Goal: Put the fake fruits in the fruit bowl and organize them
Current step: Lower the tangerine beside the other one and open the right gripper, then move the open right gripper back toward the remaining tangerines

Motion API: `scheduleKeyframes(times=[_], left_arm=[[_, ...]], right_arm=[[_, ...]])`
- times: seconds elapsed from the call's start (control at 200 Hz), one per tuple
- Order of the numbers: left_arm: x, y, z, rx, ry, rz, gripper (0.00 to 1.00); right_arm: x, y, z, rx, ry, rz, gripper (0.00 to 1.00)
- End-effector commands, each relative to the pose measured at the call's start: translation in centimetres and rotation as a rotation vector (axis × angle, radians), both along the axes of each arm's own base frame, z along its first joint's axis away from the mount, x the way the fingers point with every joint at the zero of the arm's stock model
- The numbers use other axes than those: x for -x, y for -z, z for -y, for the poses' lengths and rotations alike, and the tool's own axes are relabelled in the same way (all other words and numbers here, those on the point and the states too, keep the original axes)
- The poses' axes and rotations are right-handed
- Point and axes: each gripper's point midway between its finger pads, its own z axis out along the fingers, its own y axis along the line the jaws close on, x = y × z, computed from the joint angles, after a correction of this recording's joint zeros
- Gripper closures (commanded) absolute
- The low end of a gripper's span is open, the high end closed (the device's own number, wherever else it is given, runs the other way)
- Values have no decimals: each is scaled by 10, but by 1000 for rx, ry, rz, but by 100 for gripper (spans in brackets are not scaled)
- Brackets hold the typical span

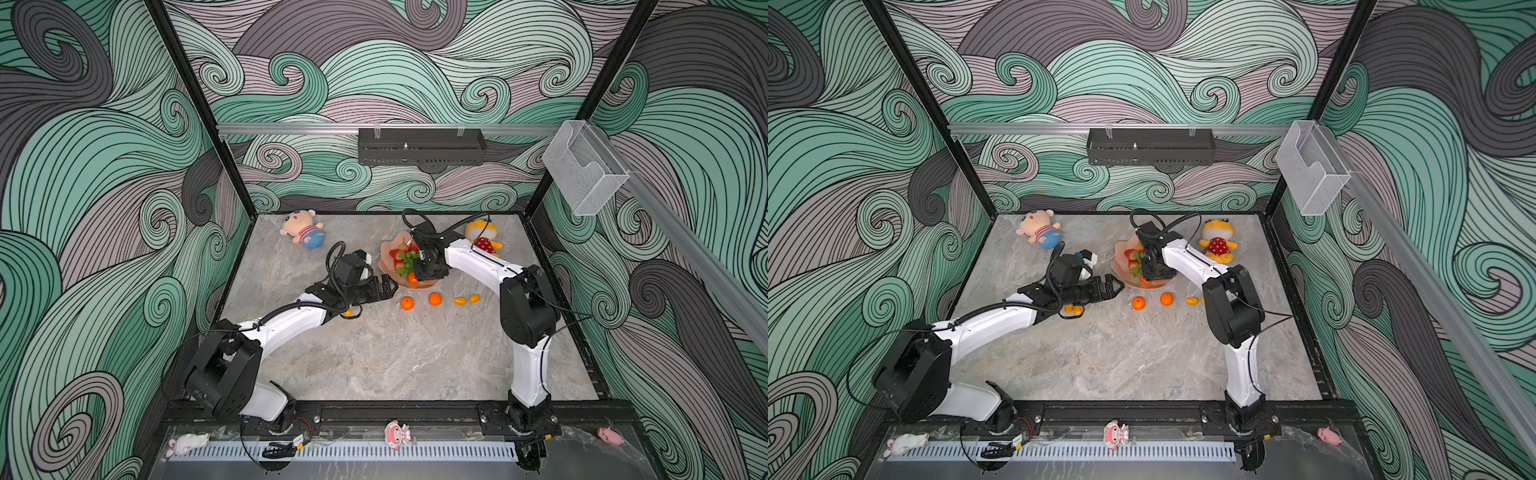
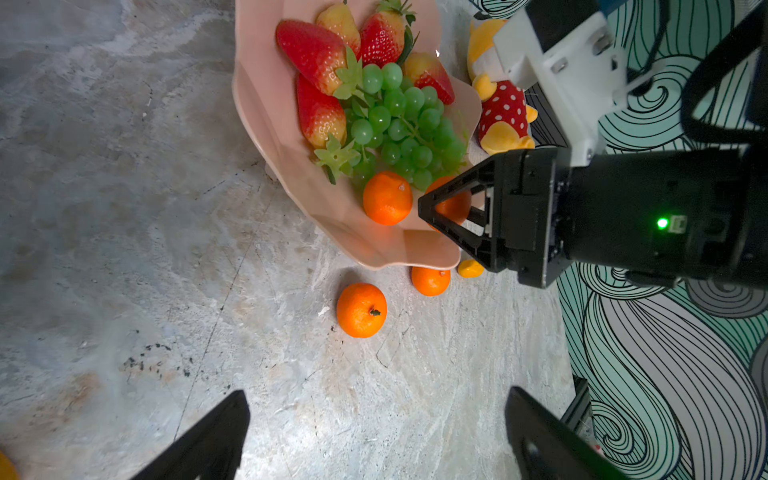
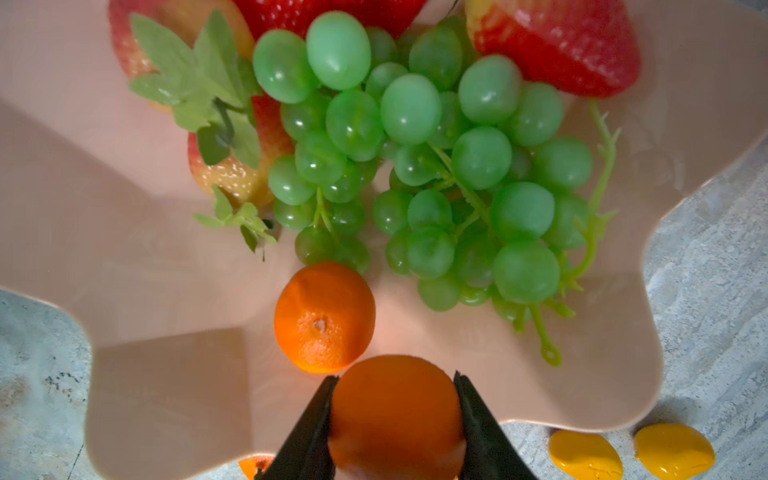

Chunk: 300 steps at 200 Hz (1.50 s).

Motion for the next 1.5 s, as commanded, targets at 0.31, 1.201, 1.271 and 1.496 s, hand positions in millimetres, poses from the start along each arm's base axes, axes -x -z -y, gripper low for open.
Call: scheduleKeyframes(times=[0.31,1.201,1.271,1.496], left_arm=[[-7,-15,4,31,2,22,1],[49,-24,35,-57,164,103,1],[51,-24,40,-60,177,106,1],[55,-20,51,-70,201,108,1]], right_arm=[[-3,-1,3,11,5,-8,49],[58,-87,46,-193,140,307,45],[66,-83,51,-187,141,297,45],[95,-59,53,-196,99,195,48]])
